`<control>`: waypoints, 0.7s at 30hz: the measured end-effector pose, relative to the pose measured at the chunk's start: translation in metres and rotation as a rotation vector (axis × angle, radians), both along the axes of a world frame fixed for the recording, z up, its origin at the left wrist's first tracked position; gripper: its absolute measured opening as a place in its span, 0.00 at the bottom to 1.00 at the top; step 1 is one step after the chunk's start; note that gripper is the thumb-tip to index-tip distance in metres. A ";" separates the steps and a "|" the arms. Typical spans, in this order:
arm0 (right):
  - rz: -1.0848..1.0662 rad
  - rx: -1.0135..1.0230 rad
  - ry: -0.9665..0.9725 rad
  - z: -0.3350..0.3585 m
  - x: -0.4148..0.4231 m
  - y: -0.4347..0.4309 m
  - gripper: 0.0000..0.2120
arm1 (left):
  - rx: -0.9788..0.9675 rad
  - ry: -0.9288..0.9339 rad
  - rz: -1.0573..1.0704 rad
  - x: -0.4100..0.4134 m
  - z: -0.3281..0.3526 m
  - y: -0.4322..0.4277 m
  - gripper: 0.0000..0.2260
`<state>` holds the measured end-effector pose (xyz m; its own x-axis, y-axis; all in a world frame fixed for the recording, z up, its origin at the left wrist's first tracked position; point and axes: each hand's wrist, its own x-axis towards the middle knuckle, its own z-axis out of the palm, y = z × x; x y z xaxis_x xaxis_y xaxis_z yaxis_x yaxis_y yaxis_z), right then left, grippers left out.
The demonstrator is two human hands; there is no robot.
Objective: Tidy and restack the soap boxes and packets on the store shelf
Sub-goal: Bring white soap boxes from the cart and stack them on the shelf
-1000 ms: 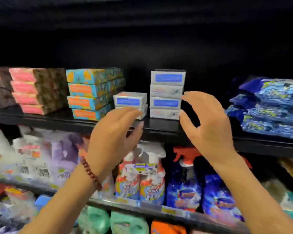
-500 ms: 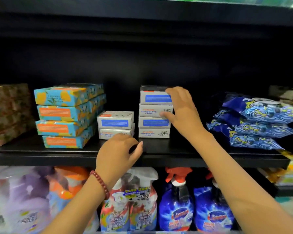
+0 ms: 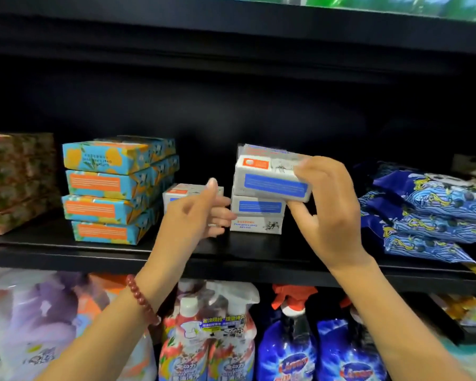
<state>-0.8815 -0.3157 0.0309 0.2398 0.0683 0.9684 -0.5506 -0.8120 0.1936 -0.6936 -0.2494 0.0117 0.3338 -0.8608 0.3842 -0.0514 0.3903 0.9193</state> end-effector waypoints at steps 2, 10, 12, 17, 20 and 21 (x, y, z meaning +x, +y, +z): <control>0.022 -0.110 0.050 -0.005 -0.002 0.007 0.09 | 0.157 0.167 -0.210 -0.005 0.019 0.002 0.33; 0.229 0.312 0.166 -0.004 -0.012 0.020 0.21 | -0.108 -0.118 -0.228 -0.005 0.013 0.006 0.12; 0.322 0.630 0.086 0.005 -0.012 0.025 0.28 | -0.176 -0.221 -0.166 -0.004 0.011 0.005 0.15; 0.379 0.792 0.063 0.012 -0.009 0.024 0.26 | -0.271 -0.309 -0.195 -0.002 0.010 0.002 0.21; 0.281 0.579 0.018 0.006 -0.004 0.026 0.21 | -0.254 -0.257 -0.262 0.003 0.011 0.000 0.28; 0.248 0.495 0.004 0.002 -0.002 0.026 0.19 | -0.203 -0.188 -0.298 0.004 0.012 0.000 0.34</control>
